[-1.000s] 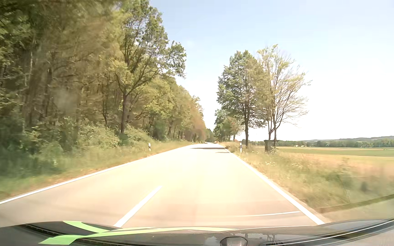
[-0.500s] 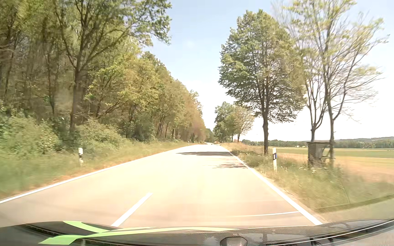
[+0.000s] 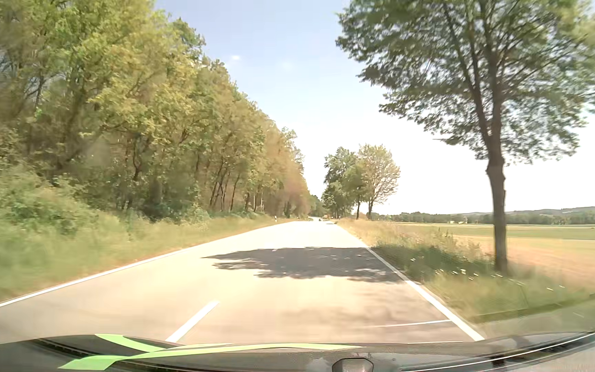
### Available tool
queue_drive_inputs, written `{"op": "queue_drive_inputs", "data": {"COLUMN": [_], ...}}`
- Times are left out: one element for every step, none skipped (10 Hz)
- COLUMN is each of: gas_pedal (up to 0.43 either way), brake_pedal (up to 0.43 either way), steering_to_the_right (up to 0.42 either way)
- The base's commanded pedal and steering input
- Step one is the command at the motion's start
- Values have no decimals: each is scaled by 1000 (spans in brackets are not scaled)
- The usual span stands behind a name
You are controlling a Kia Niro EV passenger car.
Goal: Follow the waypoints while adhering to traffic rules and regulations
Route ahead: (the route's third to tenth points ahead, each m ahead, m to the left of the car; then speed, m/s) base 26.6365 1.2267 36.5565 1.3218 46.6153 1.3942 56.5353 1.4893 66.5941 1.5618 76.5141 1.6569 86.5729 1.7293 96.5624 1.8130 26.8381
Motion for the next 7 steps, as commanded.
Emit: {"op": "queue_drive_inputs", "data": {"gas_pedal": [287,287,287,287,260,220,209], "brake_pedal": [0,0,0,0,0,0,0], "steering_to_the_right": [-1,-1,-1,-1,-2,-3,-4]}}
